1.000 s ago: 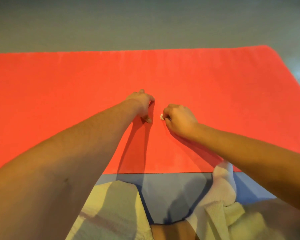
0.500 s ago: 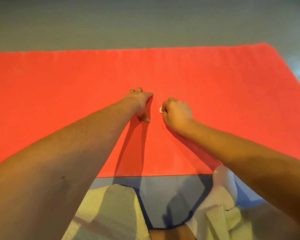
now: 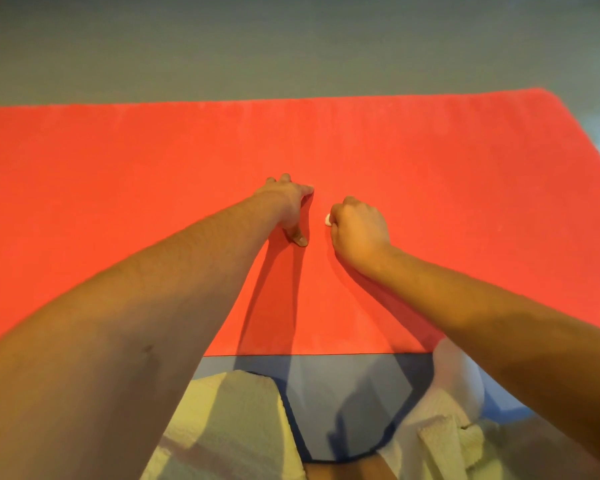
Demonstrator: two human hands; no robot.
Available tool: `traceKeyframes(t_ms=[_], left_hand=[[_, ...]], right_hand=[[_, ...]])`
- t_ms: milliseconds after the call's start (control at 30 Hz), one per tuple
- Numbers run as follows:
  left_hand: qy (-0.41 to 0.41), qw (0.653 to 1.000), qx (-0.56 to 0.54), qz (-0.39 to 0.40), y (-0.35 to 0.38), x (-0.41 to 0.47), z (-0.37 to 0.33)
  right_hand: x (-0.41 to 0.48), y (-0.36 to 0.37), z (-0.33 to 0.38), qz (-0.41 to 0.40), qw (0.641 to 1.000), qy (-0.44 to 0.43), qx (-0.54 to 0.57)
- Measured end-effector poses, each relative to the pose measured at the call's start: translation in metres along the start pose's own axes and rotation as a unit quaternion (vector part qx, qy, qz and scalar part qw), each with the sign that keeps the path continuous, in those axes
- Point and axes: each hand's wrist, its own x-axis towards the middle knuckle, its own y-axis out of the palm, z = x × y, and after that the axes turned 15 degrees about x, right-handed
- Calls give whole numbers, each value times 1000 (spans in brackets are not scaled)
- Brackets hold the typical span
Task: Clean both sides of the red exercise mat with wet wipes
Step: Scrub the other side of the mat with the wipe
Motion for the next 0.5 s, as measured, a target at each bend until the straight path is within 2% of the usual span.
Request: traceKeyframes(t_ms=[100, 200, 333, 433, 500], left_hand=[[-2, 999, 2, -45, -3, 5, 1], [-22, 990, -75, -116, 2, 19, 0], [-82, 946, -186, -252, 39, 35, -18], [-105, 907, -168, -371, 68, 35, -31], [-112, 895, -166, -399, 72, 37, -32]], right_hand=[[-28, 0, 1, 27, 999, -36, -27], [-41, 1, -2, 45, 998, -46, -6], [-14, 7, -7, 8, 999, -25, 31], [22, 12, -8, -21, 999, -21, 36], [53, 15, -11, -36, 999, -12, 39]])
